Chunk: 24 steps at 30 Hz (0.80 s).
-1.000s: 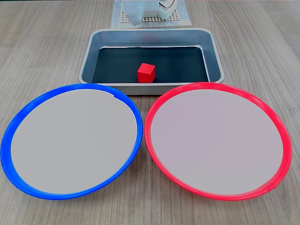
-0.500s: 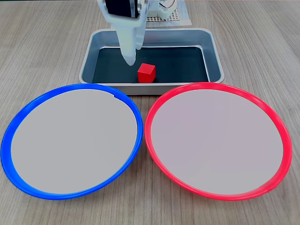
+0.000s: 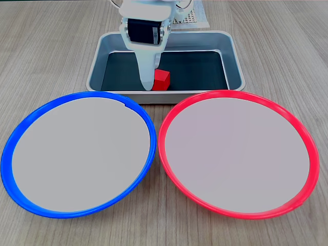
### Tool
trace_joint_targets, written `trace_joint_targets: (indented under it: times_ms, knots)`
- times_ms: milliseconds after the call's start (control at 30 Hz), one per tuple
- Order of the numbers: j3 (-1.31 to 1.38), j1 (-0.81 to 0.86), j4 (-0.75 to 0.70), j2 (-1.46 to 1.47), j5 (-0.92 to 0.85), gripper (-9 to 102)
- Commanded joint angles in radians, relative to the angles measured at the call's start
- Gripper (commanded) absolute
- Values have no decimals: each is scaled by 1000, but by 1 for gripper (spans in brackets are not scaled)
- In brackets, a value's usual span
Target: Move a red block from tray to red dish
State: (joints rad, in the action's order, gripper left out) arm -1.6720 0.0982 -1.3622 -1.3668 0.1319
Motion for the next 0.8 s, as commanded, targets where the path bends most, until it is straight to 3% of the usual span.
trace_joint_targets:
  times_ms: [0, 200, 600, 767]
  knots:
    - [-14, -18, 35, -3, -6, 20]
    - [-51, -44, 81, -2, 8, 18]
    - [-71, -63, 97, -9, 18, 3]
    - [-55, -46, 31, -69, 5, 0]
